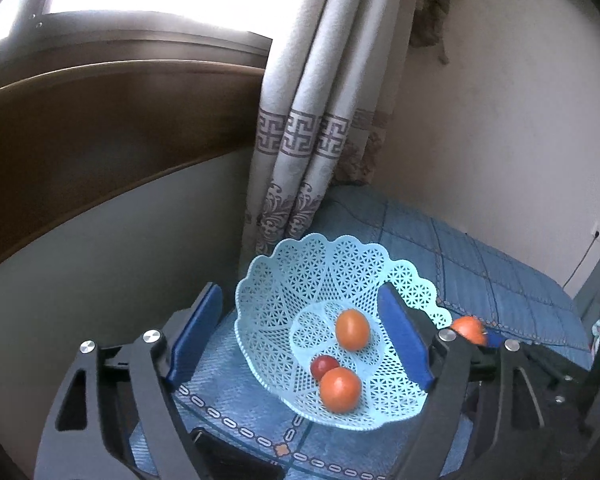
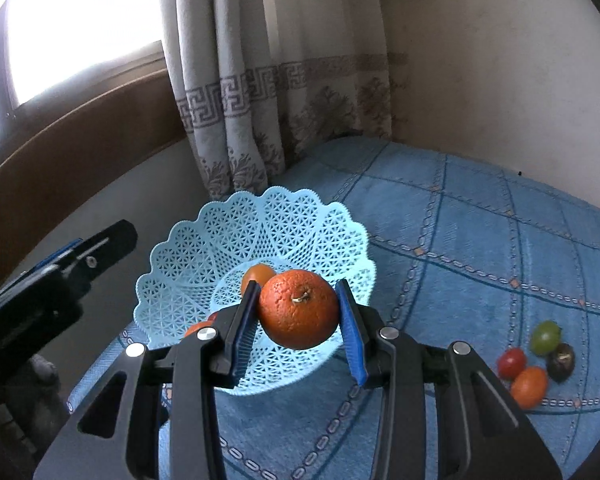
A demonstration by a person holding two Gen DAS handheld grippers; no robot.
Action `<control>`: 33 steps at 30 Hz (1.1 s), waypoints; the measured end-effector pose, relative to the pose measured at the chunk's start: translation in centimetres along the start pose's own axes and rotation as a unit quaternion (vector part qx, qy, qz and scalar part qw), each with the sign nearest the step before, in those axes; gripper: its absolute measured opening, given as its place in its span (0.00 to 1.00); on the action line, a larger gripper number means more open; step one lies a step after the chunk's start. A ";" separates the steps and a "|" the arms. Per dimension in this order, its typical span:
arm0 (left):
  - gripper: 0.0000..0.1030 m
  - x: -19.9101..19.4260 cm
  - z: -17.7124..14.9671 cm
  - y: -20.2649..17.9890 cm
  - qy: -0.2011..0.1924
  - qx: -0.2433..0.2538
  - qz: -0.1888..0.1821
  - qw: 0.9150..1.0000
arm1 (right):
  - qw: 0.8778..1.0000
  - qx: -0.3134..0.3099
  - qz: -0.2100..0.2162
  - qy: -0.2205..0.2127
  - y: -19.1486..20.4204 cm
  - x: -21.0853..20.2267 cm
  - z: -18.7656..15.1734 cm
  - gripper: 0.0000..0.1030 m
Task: Organize fruits
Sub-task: 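Open both tools to drop the oranges into the basket, then move the right tool to the dark brown fruit and grasp it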
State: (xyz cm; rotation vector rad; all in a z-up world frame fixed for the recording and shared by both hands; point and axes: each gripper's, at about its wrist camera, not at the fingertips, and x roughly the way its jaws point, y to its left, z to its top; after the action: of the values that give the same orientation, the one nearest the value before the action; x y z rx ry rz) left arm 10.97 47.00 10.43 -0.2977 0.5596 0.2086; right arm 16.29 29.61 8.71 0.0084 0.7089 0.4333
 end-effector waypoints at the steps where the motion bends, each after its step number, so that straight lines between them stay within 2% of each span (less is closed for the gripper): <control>1: 0.85 0.0 0.0 0.1 0.000 -0.001 0.000 1.000 | 1.000 0.000 0.002 0.001 0.1 0.2 0.0 0.38; 3: 0.90 0.0 0.1 0.2 -0.001 -0.004 0.000 1.000 | 1.000 -0.001 0.005 0.005 0.2 0.5 -0.1 0.39; 5: 0.93 -0.1 0.1 0.3 -0.002 -0.008 0.000 1.000 | 1.000 0.003 0.005 -0.002 0.0 0.2 -0.1 0.56; 6: 0.94 -0.1 0.1 0.3 -0.002 -0.010 0.000 1.000 | 1.000 0.006 0.003 -0.012 -0.1 -0.1 -0.1 0.57; 13: 0.95 -0.1 0.1 0.4 -0.001 -0.017 0.002 1.000 | 1.000 0.016 -0.001 -0.026 -1.0 -1.3 -0.1 0.57; 23: 0.96 -0.2 -0.2 0.3 -0.002 -0.017 0.002 1.000 | 0.999 0.034 -0.021 -0.024 -2.8 -1.7 -0.8 0.57; 33: 0.97 0.0 -0.6 -1.4 0.001 0.000 -0.005 1.000 | 0.996 0.060 -0.064 -0.027 -7.0 -3.2 -1.0 0.59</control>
State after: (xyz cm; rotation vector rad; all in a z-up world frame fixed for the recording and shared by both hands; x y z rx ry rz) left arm 11.01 45.52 10.26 -0.3001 0.5598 0.1991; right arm 16.16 21.81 8.85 0.0877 0.6769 0.2668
